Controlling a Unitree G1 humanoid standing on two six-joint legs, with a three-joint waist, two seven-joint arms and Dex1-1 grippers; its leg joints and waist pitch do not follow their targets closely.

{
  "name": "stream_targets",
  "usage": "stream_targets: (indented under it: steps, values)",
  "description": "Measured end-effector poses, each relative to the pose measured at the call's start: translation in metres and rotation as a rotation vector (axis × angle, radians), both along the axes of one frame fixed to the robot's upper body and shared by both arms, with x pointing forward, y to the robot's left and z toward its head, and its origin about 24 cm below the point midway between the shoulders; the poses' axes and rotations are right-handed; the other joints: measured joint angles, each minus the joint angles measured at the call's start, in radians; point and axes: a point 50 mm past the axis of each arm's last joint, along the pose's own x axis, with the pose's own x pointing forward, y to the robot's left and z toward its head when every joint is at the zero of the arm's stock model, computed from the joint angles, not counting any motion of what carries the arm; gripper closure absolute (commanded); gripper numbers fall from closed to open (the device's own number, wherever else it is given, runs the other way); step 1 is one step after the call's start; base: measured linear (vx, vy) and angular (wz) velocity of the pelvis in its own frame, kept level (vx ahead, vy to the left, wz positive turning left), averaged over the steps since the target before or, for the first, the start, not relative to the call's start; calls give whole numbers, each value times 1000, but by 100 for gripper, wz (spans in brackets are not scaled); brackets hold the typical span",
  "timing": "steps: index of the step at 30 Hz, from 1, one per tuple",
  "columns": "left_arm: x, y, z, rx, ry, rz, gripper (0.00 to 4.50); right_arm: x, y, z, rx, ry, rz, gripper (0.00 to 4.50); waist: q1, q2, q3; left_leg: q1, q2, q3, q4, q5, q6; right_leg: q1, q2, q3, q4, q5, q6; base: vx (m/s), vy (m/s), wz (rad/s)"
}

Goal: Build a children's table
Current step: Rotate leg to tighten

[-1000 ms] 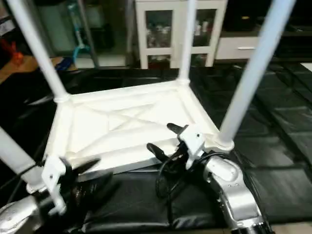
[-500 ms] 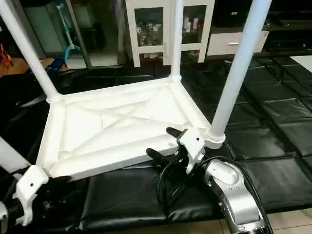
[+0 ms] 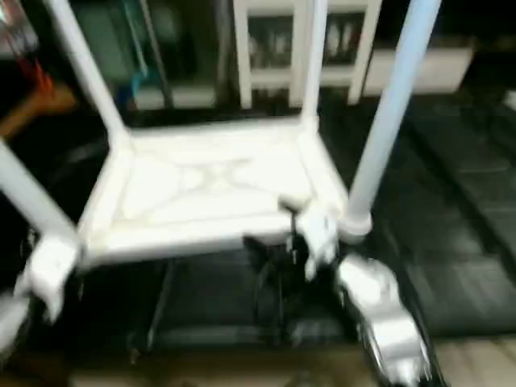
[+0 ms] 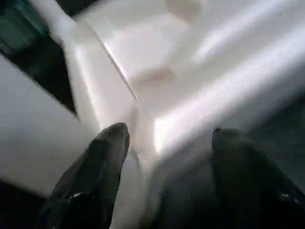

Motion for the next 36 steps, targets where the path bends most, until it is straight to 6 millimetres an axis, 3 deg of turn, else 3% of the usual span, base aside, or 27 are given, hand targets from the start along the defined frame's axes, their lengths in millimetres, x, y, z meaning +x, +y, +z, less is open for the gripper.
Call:
stream_targets:
  steps: [3, 5, 9, 11, 13, 15, 18, 19, 20, 21, 22, 23, 24, 25, 26, 28, 33, 36]
  values:
    - [-9, -10, 5, -155, -102, 69, 136, -3, 1, 1, 29, -12, -22, 0, -10, -6, 0, 7, 0, 10, -11, 0, 0, 6, -7, -1, -13, 4, 20, -49, 10, -1]
    - [-21, -16, 6, -242, -136, 85, 136, -6, -2, 0, 45, -14, -56, 0, -18, -3, 3, 12, 0, 12, -23, 0, 0, 3, -11, -5, -17, -11, 44, 0, 0, 0]
    - [-44, -24, 13, -351, -215, 123, 136, -8, -13, 3, 100, -66, -197, 0, -32, -6, 5, 11, 2, 13, -51, 0, 0, -5, -12, -13, -28, -11, 44, 2, -33, 3]
    - [-54, -32, 17, -383, -253, 122, 136, -7, -18, 12, 126, -123, -253, 0, -32, -5, 5, 0, 12, 13, -53, 0, 0, -7, -12, -25, -31, -11, 44, -3, -57, 2]
    - [-63, -38, 19, -398, -292, 156, 136, -6, -24, 19, 145, -177, -317, 0, -33, -8, 6, -3, 19, 13, -54, 0, 0, -8, -12, -35, -33, -11, 44, -16, -50, 6]
    - [-69, -40, 18, -411, -323, 224, 101, -3, -37, 24, 157, -221, -411, 0, -33, -9, 8, -3, 24, 14, -54, 0, 0, -5, -12, -45, -35, -11, 44, 0, 0, 0]
    - [-69, -27, 22, -370, -388, 353, 82, 1, -49, 35, 212, -284, -519, 0, -32, -11, 12, -4, 40, 20, -65, 0, -1, 3, -10, -63, -46, -11, 44, -16, -18, 3]
    - [-68, -21, 25, -352, -409, 389, 68, 3, -51, 40, 224, -308, -528, 0, -24, -10, 14, -4, 46, 25, -71, 0, -1, 6, -10, -66, -34, -12, 44, -68, -122, 29]
    - [-66, -15, 30, -333, -438, 413, 68, 1, -54, 42, 230, -328, -541, 0, -11, -22, 14, -2, 51, 45, -76, 2, -4, 5, -12, -46, 23, -44, 40, -61, -99, 24]
    - [-63, -13, 34, -326, -462, 423, 62, 1, -57, 43, 228, -337, -553, 0, 11, -51, 9, 2, 52, 73, -73, 4, -8, 4, -15, -11, 53, -46, 50, 38, -158, 32]
    - [-62, -11, 35, -327, -468, 437, 58, 2, -58, 45, 226, -351, -557, 0, 24, -60, 9, 7, 50, 82, -56, 3, -9, -16, -11, 6, 60, -39, 61, 57, -91, 13]
    - [-65, -9, 32, -329, -454, 452, 50, 3, -58, 48, 227, -367, -557, 0, 37, -57, 10, 7, 53, 76, -41, -7, -11, -21, -10, 0, 59, -39, 61, 64, -118, 4]
    - [-67, -5, 28, -328, -428, 469, 38, 5, -57, 51, 234, -386, -559, 0, 48, -39, 7, 11, 46, 37, -27, -7, -7, -26, -7, -8, 59, -39, 61, 51, -20, -18]
    - [-62, -3, 28, -330, -423, 467, 27, 5, -58, 51, 237, -394, -574, 0, 49, -32, 6, 13, 45, 28, -37, 9, -32, -29, -1, -12, 59, -39, 60, 0, 0, 0]
    - [-55, -1, 33, -329, -441, 457, 23, 5, -58, 49, 229, -388, -590, 0, 47, -27, 2, 10, 50, 34, -51, 35, -40, -35, 3, -7, 55, -36, 56, 0, 0, 0]
    - [-48, 1, 36, -321, -445, 443, 16, 8, -59, 47, 218, -388, -620, 0, 44, -32, -1, 0, 55, 39, -52, 42, -38, -35, 15, 4, 37, -4, 27, 0, 0, 0]
    - [-30, 20, 44, -313, -450, 471, 7, 21, -66, 65, 191, -479, -696, 0, 22, -35, -4, -2, 55, 41, -51, 49, -38, -31, 14, 4, 17, 25, 24, 0, 0, 0]
    - [-18, 23, 50, -339, -453, 440, 7, 23, -73, 65, 165, -485, -730, 0, 23, -37, -7, -5, 55, 42, -51, 49, -37, -31, 14, 4, 16, 27, 25, 0, 0, 0]
